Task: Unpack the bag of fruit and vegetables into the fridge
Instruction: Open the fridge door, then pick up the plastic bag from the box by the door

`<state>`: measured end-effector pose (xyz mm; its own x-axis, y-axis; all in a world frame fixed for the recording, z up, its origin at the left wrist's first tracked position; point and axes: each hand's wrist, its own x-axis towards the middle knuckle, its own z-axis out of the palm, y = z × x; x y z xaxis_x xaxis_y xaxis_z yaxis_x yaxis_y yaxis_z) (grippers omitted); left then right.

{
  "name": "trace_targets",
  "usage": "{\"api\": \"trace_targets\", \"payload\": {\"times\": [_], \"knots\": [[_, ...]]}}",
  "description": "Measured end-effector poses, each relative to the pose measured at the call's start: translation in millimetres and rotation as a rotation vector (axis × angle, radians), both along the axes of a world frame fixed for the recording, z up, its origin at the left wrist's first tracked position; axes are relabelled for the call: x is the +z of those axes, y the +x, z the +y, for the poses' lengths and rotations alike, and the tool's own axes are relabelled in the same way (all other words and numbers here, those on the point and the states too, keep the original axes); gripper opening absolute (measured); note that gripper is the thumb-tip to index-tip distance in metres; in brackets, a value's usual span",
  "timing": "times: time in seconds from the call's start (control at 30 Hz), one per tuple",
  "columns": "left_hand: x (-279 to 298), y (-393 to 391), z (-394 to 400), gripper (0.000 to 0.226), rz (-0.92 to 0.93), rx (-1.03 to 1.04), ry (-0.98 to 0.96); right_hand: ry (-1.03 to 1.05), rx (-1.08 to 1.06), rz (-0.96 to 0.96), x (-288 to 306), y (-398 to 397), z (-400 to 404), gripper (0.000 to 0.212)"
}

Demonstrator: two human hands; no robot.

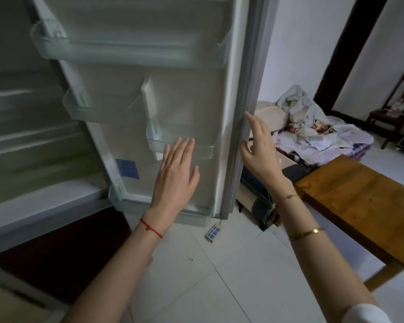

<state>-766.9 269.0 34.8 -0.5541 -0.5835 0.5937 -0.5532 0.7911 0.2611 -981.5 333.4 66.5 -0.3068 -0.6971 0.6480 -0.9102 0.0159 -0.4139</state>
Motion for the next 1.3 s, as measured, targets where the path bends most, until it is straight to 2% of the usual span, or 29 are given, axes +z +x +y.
{"api": "trace_targets", "payload": {"times": [0.3, 0.53, 0.87, 1.3], "knots": [[-11.9, 94.1, 59.0, 0.057, 0.027, 0.179, 0.093, 0.125, 0.267, 0.022, -24.8, 67.2, 35.5, 0.060], [-30.3, 171.1, 116.4, 0.054, 0.043, 0.424, 0.146, 0.224, 0.411, 0.026, -49.2, 119.4, 53.4, 0.058], [-67.7, 256.3, 190.4, 0.053, 0.087, 0.715, 0.367, 0.329, 0.650, -0.027, -83.9, 193.6, 63.0, 0.054], [-103.8, 365.5, 209.8, 0.051, 0.160, 0.994, 0.402, 0.494, 0.903, -0.039, -119.2, 332.6, 26.8, 0.054]]}}
